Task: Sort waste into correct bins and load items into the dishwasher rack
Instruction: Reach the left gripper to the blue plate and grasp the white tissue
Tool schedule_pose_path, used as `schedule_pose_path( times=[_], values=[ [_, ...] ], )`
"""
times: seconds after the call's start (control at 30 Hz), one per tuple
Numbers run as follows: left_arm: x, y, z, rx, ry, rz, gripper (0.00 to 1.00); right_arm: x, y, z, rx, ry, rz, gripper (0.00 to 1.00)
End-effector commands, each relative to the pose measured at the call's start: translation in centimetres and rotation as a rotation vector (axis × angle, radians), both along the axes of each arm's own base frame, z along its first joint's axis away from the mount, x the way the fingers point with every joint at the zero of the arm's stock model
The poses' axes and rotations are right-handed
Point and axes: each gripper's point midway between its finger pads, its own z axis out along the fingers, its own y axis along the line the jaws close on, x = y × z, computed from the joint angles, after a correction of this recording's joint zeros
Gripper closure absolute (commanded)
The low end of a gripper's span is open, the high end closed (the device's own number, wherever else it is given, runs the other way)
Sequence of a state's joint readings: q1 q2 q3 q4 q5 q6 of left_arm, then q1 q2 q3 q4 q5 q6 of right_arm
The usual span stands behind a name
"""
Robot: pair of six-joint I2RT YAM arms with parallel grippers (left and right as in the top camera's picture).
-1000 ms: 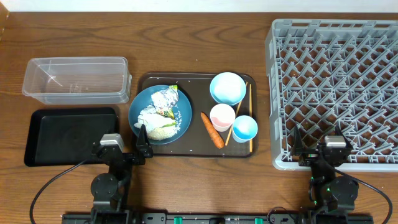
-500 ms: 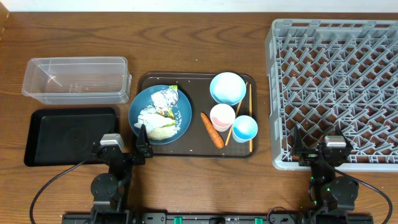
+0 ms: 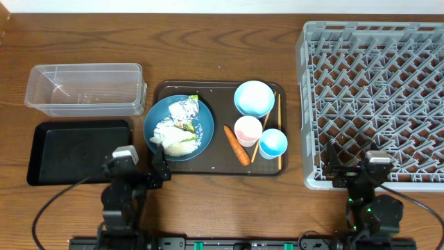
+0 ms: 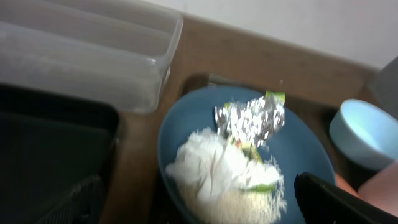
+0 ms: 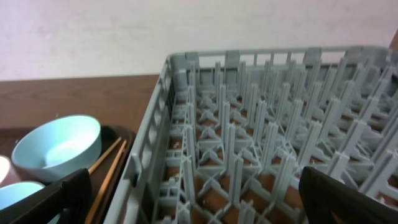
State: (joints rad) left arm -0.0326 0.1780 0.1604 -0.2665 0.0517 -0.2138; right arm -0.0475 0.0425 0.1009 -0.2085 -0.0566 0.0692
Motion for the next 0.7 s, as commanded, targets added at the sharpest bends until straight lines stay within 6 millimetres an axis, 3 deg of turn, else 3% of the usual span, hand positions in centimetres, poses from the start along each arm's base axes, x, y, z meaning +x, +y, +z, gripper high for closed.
schedule_pose_path(
  times=[0.0,0.23,0.33,0.47,0.67],
  values=[
    [0.6,0.2,4.3,-0.009,0.007,0.017,0.02,-0.3,0.4,3.3,0.030,-0.006,0.016,0.01],
    [2.4,0.0,8.4,-0.002,0.288,0.008,0.02,0.2,0.4,5.2,0.033,0.235,0.014,0.01],
    [2.7,0.0,9.1,0.003,0.428,0.009,0.02,0.6,0.4,5.3,0.038,0.381,0.013,0.01],
    [2.6,-0.2,9.0,0.003,0.599,0.004,0.02,1.3,0.3,5.6,-0.008,0.559,0.035,0.01],
    [2.9,-1.6,6.9,-0.050,0.726,-0.059,0.02,2.4,0.5,4.6,0.026,0.690,0.038,0.01]
  ],
)
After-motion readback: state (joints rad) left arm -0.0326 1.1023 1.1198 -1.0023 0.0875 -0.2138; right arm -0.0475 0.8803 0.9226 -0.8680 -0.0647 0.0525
